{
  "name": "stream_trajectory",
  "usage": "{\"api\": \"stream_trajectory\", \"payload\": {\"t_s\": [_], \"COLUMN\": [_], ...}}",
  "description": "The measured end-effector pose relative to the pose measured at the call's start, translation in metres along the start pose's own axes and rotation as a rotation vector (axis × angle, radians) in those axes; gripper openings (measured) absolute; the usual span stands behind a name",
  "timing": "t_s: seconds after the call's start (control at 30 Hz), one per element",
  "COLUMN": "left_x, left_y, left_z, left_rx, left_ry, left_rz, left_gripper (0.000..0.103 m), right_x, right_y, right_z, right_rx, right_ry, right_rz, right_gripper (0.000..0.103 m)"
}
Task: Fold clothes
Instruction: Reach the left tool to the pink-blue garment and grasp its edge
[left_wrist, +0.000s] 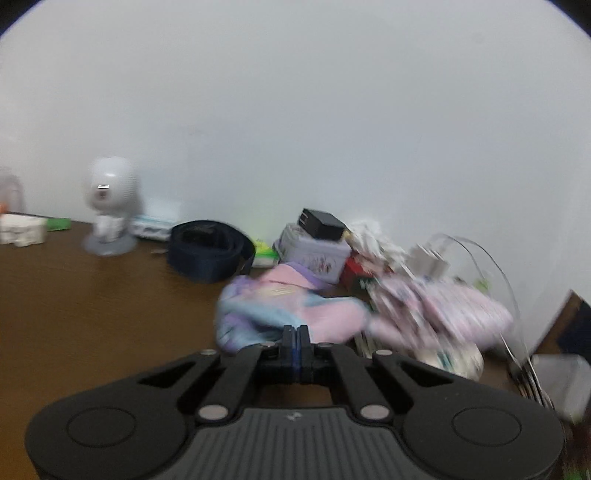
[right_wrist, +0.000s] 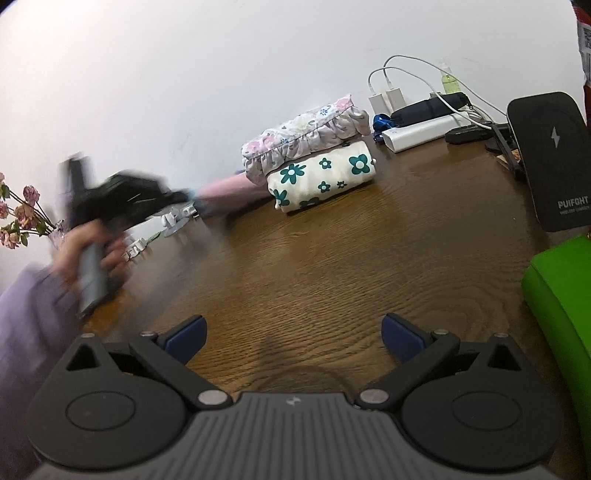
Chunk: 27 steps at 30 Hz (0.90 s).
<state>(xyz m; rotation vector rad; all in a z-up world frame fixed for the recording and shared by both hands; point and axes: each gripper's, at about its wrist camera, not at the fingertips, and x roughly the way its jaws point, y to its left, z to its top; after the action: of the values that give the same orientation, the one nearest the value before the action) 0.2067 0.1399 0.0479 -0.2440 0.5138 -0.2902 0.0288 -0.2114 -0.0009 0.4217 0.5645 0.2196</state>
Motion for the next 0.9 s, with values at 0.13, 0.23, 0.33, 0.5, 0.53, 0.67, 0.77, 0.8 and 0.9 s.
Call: {"api": "stream_trajectory", "payload": {"t_s": [0.13,0.23,0.33,0.5,0.53,0.67,0.77,0.8,0.9], "left_x": [-0.092,-0.149,-0.180,-0.154,-0.140,-0.078,-0.044,-0.038,-0.032], "left_y": [-0.015,-0.019,-0.003,0.026,0.032,0.072,0.086,0.088,0.093], "left_z": [-0.053,-0.092,-0.103,-0.068,-0.056,-0.015,0.000,-0.001,-0.006], "left_rx": [-0.001,-0.005,-0.030,-0.064,-0.041,-0.141,-0.121,-0.114,-0.127], "left_ry": [0.103,0.170,0.159,0.119,0.114,0.184,0.233,0.246,0.277], "left_rz": [0.002,-0.030,0.054,0.196,0.209,0.308,0.412,0.425,0.383], "left_gripper": [0.000,0.013,0.062,0.065,0.065,0.066,0.061,0.060,0.060], "right_x": [-0.002,-0.002,0.000,0.007,0.007,0.028,0.071,0.090,0.158], "right_y": [0.004,0.006,0.012,0.063,0.077,0.125,0.156,0.168,0.211], "right_z": [-0.002,-0.003,-0.004,0.005,0.010,0.028,0.045,0.051,0.062], "right_rx": [-0.008,-0.020,-0.056,-0.166,-0.214,-0.398,-0.485,-0.506,-0.625], "right_ry": [0.005,0.011,0.030,0.134,0.114,0.035,0.050,0.063,0.153], "right_rz": [0.006,0.009,0.009,0.094,0.129,0.093,0.108,0.135,0.204], "right_gripper": [0.102,0.102,0.102,0.102,0.102,0.102,0.102,0.102,0.100]}}
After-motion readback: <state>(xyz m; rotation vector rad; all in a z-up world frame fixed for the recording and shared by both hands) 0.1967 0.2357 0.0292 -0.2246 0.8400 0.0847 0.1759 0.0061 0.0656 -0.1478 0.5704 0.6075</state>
